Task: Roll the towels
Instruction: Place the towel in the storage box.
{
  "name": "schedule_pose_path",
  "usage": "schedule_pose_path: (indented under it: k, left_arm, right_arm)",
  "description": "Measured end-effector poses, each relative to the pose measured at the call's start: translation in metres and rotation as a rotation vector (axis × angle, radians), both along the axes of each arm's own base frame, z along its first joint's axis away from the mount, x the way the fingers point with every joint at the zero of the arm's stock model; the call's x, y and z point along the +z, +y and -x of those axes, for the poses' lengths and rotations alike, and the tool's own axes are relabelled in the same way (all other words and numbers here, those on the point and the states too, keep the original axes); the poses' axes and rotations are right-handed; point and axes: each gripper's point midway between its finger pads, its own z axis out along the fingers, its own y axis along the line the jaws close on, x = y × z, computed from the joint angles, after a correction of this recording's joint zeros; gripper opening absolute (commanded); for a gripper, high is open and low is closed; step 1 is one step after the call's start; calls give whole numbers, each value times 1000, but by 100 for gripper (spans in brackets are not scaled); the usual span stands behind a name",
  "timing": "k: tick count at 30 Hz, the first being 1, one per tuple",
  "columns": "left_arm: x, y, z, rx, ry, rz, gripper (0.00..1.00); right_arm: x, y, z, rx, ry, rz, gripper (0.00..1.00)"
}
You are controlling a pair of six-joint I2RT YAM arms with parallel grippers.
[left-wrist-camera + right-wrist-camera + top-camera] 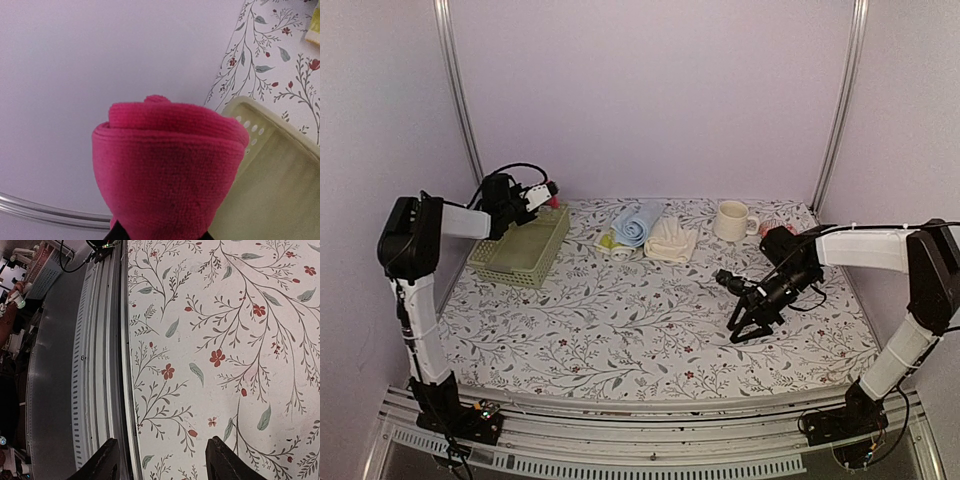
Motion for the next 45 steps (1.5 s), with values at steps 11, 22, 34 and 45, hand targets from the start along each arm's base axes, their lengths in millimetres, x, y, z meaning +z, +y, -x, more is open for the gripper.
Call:
schedule_pose_path:
  k: [11,22,34,45]
  left_arm:
    - [-59,-6,-6,-59,71,-28,0]
    - [-88,20,-41,-102,80,-29,21]
    - [-125,21,-38,-141,98,-110,53]
    - [-116,20,-40,-144,62,-122,78]
  right_arm:
    - [-16,-2,-1,-10,64,22,61]
    - [-30,-3,3,-10,136,46,61]
    - [-32,-2,5,-6,171,44,64]
    - [-32,-2,7,4,183,38,67]
